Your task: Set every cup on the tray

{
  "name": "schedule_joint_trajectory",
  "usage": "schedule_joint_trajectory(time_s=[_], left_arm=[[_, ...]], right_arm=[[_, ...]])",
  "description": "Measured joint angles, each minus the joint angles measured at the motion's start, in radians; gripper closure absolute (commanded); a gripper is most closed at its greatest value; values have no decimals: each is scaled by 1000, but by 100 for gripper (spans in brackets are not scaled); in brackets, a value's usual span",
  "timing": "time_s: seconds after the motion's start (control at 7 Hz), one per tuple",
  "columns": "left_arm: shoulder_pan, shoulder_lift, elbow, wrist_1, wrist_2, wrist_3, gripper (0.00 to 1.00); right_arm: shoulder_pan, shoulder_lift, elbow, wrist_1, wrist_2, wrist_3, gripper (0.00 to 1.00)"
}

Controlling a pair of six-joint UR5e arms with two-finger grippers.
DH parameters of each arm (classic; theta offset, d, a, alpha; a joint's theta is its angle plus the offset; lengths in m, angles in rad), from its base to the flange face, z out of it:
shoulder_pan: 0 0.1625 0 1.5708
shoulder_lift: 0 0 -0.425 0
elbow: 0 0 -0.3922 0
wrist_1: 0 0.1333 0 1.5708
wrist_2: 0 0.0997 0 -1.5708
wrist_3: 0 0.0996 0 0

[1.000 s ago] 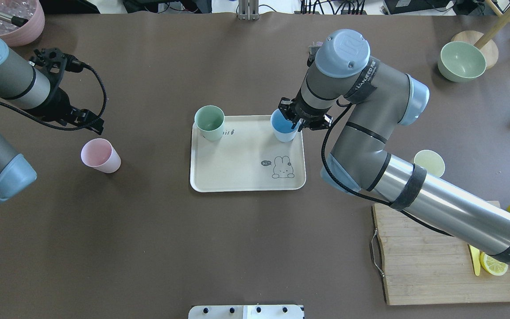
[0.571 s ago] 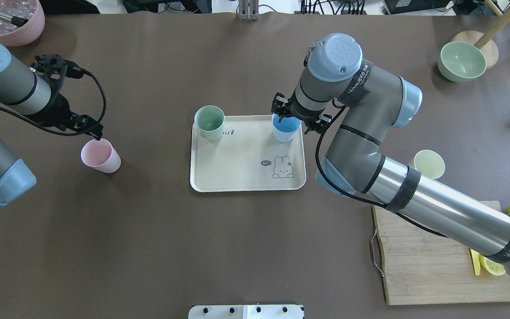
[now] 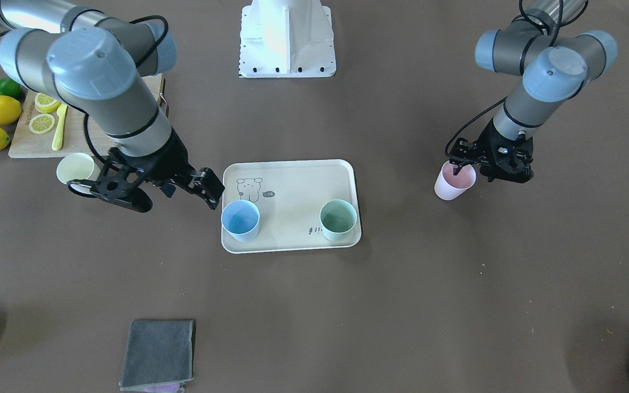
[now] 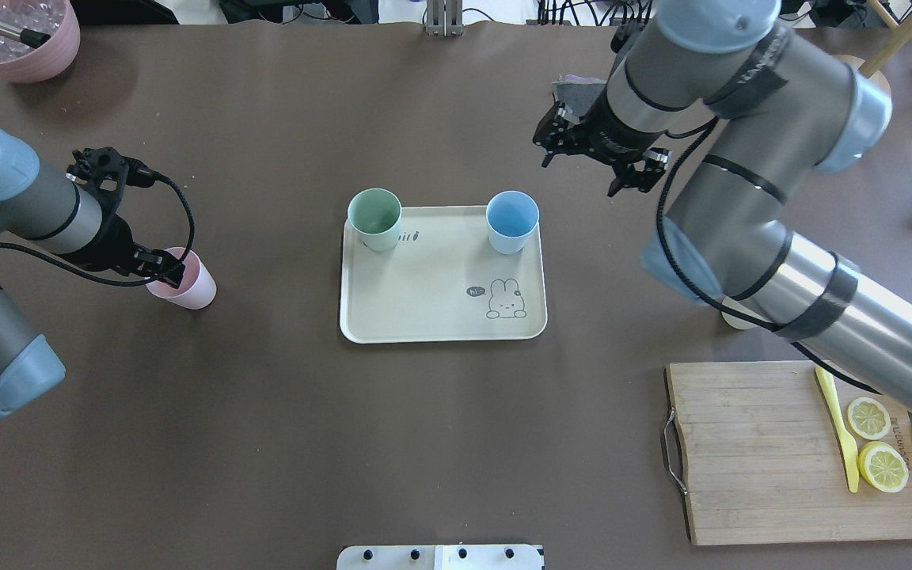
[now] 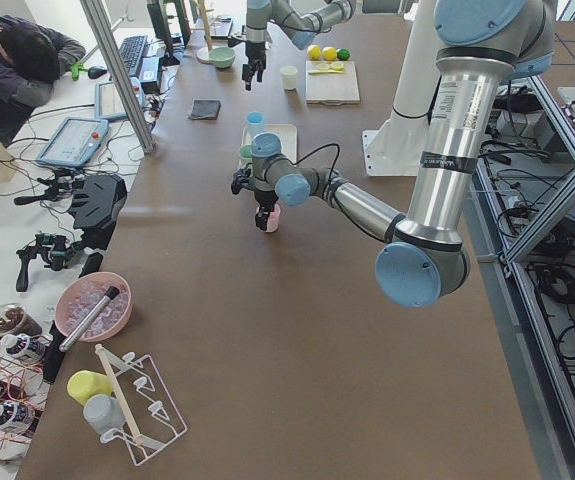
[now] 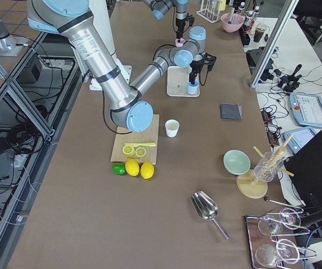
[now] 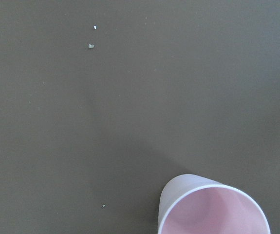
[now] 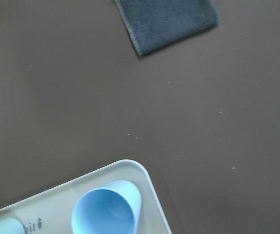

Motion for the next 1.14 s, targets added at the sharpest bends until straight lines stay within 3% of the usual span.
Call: schedule_joint_trajectory(time_s=[0.14, 0.57, 1.14], left_arm=[[26, 1, 3, -7, 18, -26, 100], [43, -21, -10, -18, 22, -42, 100], [89, -251, -61, 218, 26, -191, 100]], right_arm=[[48, -72, 67, -37, 22, -101, 0], [172, -270, 149, -47, 101, -379, 0], [198, -580, 179, 198, 111, -465, 0]])
